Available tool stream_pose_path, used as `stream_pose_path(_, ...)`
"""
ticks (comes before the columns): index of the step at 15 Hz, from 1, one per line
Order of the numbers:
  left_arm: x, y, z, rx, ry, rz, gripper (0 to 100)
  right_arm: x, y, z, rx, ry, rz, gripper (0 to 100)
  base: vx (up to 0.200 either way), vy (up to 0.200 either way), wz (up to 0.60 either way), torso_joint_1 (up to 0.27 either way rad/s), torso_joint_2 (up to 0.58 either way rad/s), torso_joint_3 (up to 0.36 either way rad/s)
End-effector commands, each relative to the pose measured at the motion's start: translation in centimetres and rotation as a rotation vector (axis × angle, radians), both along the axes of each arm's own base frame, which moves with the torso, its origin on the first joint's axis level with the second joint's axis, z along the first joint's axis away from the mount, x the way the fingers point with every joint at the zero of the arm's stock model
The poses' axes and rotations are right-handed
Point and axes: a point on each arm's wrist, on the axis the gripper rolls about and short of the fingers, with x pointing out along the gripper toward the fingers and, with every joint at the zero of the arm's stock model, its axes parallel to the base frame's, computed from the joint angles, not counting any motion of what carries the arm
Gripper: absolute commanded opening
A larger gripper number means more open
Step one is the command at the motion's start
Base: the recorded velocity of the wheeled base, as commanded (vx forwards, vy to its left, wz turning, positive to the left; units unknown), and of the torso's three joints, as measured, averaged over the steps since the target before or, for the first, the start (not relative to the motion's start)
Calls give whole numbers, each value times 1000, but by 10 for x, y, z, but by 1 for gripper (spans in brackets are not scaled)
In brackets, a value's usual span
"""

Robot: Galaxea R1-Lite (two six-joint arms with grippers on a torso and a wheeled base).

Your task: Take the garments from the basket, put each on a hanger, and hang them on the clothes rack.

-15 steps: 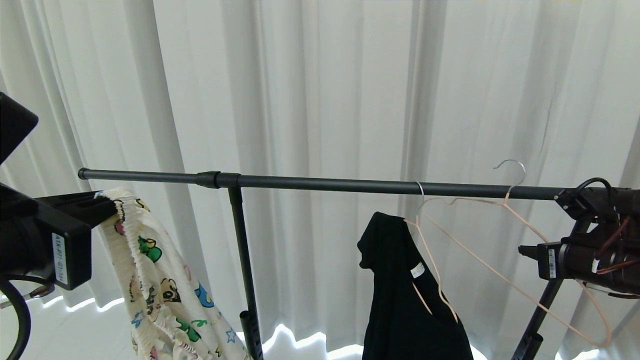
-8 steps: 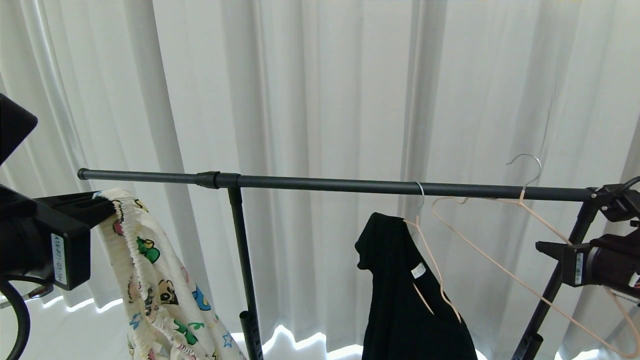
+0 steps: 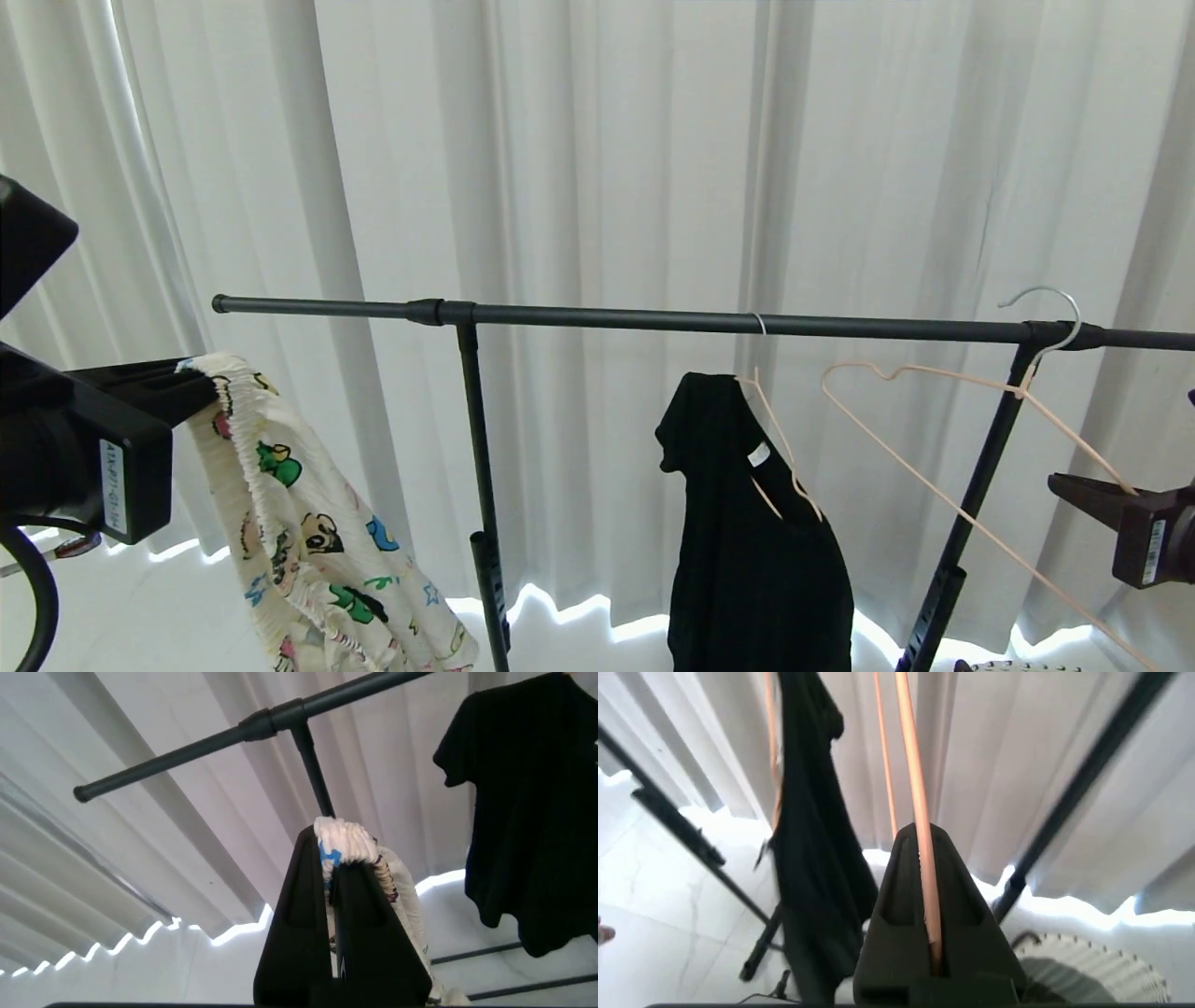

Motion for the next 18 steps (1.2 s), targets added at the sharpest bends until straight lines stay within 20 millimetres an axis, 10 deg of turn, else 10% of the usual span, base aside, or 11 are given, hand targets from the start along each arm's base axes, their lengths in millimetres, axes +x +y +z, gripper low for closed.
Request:
stream_pose_path(1, 0, 0, -1, 2, 4, 1, 0, -5, -1, 3, 1, -23, 1, 0, -200, 0, 0, -2, 2, 2)
stream_pose_path(10, 12, -8, -14, 31, 65, -5, 0, -20, 39, 20, 26, -98, 303, 0, -111, 0, 0, 0, 1, 0)
stream_pose_path(18, 101, -58, -26, -59, 183, 194, 0, -51, 81, 19, 42, -88, 670, 0, 0, 0, 0, 0, 0, 0)
